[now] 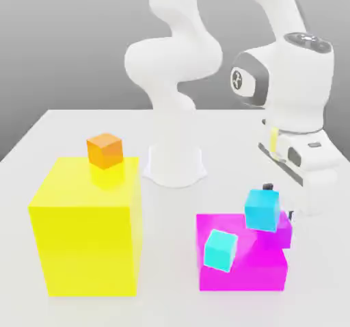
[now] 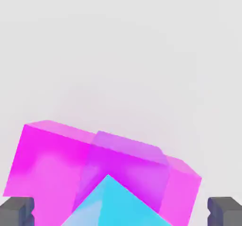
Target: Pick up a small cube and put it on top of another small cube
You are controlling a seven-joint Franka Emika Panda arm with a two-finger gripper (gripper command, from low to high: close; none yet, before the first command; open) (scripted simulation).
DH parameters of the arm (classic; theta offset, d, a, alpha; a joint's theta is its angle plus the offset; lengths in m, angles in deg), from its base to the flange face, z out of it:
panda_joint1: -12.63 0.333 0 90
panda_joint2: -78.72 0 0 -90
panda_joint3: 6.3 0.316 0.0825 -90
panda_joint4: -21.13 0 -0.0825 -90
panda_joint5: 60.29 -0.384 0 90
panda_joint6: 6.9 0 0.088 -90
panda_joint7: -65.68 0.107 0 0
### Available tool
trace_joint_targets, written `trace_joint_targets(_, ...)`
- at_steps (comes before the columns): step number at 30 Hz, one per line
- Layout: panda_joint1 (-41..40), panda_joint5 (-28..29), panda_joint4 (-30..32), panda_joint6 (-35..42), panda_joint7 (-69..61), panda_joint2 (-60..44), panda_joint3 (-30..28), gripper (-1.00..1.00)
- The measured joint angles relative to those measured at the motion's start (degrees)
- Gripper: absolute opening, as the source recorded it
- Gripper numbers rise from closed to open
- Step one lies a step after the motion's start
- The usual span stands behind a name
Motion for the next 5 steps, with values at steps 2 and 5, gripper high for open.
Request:
trace_joint_targets(2, 0.1, -0.3, -0.4, 2.1, -0.2, 1.8, 0.0, 1.00)
trace_joint_targets(5, 0.1, -0.4, -1.5, 8.6, -0.3, 7.1, 0.0, 1.00)
